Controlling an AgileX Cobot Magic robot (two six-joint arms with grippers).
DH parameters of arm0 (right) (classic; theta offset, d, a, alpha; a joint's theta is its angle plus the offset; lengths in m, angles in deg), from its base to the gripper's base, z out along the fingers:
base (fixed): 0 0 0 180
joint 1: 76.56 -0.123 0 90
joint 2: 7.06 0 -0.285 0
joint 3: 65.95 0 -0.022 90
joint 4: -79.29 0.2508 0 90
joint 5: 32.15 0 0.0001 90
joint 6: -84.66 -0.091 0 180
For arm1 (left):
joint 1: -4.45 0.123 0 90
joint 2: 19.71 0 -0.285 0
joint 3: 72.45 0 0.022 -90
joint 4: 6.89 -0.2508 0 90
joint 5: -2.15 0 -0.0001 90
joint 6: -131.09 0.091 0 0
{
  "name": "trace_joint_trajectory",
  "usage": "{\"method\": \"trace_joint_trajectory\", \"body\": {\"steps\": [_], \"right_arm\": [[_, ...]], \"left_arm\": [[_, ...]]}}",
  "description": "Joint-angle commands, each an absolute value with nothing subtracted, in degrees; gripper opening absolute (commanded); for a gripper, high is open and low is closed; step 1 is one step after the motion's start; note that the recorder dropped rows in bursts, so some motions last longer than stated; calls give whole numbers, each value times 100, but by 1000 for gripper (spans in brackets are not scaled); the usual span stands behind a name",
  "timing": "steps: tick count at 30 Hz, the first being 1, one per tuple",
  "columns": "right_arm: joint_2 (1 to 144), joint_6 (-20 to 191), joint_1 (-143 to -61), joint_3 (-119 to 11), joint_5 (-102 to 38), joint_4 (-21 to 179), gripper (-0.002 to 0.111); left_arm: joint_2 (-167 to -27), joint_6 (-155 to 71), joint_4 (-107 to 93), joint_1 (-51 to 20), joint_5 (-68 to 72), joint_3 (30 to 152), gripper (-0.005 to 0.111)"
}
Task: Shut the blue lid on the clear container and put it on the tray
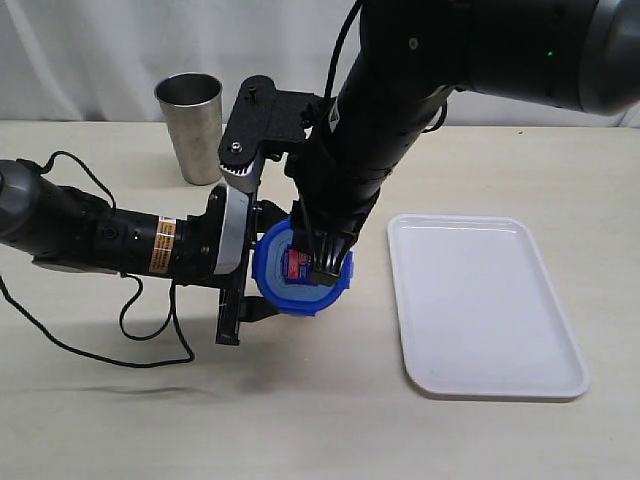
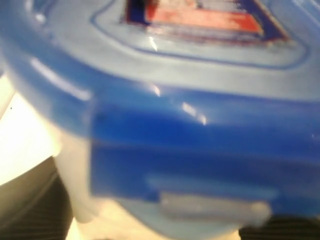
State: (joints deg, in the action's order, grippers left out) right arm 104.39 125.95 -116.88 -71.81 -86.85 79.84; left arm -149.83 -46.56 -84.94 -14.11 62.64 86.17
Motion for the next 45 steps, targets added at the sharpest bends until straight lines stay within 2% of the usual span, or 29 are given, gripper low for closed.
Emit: {"method": "trace_joint_trajectory", "body": {"steps": [1,16,20,24,30,34,40,45], "right_arm": [[10926,12557,-11661,-6927,-9038,7837,38],[11106,12379,-11661,-7044,-9153,7772,33],[10623,12130,-11661,-7182,-8736,7583,34],[10050,11926,-11661,-7182,-8364,7544,42],[9236,11389,-11661,-7182,-8185,7544,41],[8678,10952,-11661,-7182,-8198,7544,32],[7718,10318,-11661,-7022,-8338,7544,6],[6789,9985,-11661,-6185,-7897,7544,5]], "left_arm": [[-14898,-5194,-8161,-1427,6985,8651,0],[-14898,-5348,-8119,-1427,7059,8651,0],[-14898,-5499,-8062,-1427,7023,8651,0],[-14898,-5683,-8013,-1427,6906,8651,0],[-14898,-6254,-7769,-1427,6775,8651,0],[-14898,-6538,-7659,-1427,6686,8651,0],[-14528,-7396,-7518,-1427,6009,8651,0],[-14037,-8155,-7766,-1427,5596,8666,0]]}}
